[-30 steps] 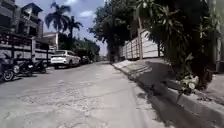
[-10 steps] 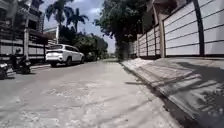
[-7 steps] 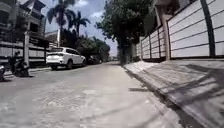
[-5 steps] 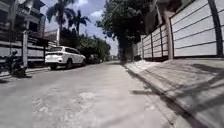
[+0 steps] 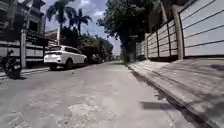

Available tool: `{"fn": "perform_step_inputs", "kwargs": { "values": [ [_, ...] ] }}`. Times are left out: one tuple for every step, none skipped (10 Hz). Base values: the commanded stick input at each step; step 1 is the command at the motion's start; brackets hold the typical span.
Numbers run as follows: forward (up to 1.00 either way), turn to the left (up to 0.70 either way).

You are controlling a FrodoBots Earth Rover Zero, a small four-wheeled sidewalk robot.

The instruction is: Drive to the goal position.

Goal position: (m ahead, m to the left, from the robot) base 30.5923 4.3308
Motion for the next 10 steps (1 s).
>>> {"fn": "perform_step_inputs", "kwargs": {
  "values": [
    [1.0,0.0],
    [1.0,0.0],
    [1.0,0.0],
    [1.0,0.0],
    [1.0,0.0],
    [1.0,0.0],
    [1.0,0.0],
    [1.0,0.0],
    [1.0,0.0],
    [1.0,0.0]
  ]
}}
